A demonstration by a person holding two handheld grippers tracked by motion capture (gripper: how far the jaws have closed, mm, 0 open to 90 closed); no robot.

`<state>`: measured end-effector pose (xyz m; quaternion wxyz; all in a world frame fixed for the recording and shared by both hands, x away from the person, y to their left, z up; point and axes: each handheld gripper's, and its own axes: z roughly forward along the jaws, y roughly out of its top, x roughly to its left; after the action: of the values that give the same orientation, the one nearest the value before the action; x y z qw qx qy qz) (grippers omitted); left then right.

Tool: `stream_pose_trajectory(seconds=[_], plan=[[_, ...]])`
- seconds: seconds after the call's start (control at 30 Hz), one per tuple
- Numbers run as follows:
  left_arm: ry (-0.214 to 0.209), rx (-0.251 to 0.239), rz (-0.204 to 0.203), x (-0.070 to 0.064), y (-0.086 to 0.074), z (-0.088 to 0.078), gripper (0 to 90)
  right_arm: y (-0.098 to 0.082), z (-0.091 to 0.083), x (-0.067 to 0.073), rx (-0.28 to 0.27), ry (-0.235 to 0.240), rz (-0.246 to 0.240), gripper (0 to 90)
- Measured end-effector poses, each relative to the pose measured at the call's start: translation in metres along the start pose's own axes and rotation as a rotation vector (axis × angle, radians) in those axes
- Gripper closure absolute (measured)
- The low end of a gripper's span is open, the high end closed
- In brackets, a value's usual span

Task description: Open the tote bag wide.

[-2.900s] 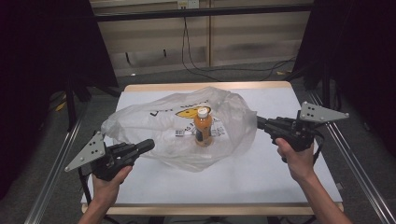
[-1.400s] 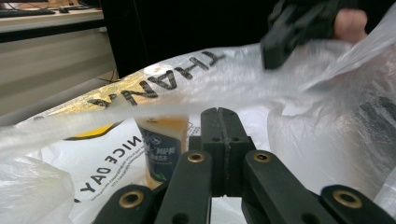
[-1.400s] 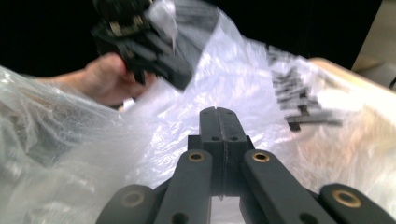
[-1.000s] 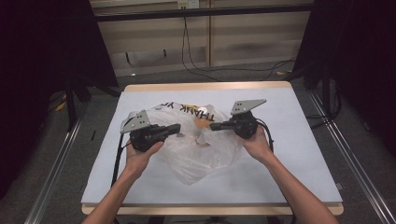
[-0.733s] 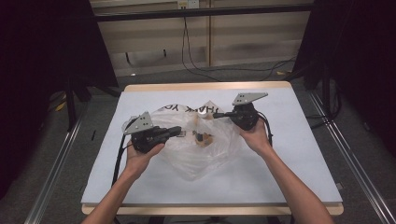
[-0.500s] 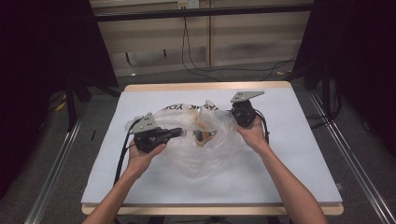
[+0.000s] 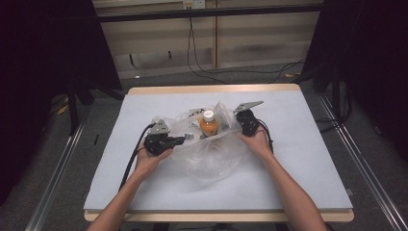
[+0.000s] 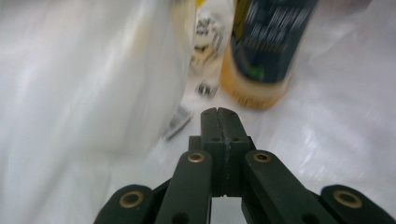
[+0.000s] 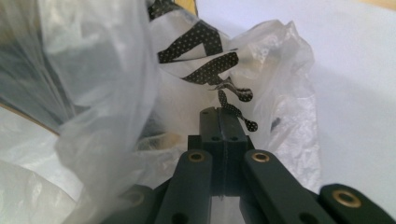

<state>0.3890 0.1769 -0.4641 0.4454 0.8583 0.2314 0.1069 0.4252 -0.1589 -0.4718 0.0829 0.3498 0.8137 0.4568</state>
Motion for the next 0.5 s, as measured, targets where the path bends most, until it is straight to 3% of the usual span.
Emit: stream_pose_trajectory(seconds=[0.13,0.2,0.3,0.33,0.43,0.5], plan=[[0.019,0.059,-0.012,0.008,-0.012,0.003,90.0,-0.007,0.002,-0.009,0.033,-0.045,0.010,90.0],[0.031,0.091,0.003,0.009,-0.016,0.003,90.0,-0.013,0.001,-0.011,0.055,-0.058,0.016,90.0],[-0.002,0.111,-0.034,0.013,-0.024,0.003,90.0,-0.021,0.001,-0.014,0.088,-0.070,0.021,90.0],[-0.005,0.101,-0.042,0.012,-0.028,0.000,90.0,-0.026,-0.003,-0.017,0.069,-0.059,0.048,90.0],[0.019,0.121,-0.050,0.016,-0.033,-0.011,90.0,-0.031,-0.011,-0.018,0.073,-0.075,0.046,90.0],[0.018,0.109,-0.064,0.017,-0.035,-0.015,90.0,-0.032,-0.013,-0.018,0.073,-0.078,0.047,90.0]])
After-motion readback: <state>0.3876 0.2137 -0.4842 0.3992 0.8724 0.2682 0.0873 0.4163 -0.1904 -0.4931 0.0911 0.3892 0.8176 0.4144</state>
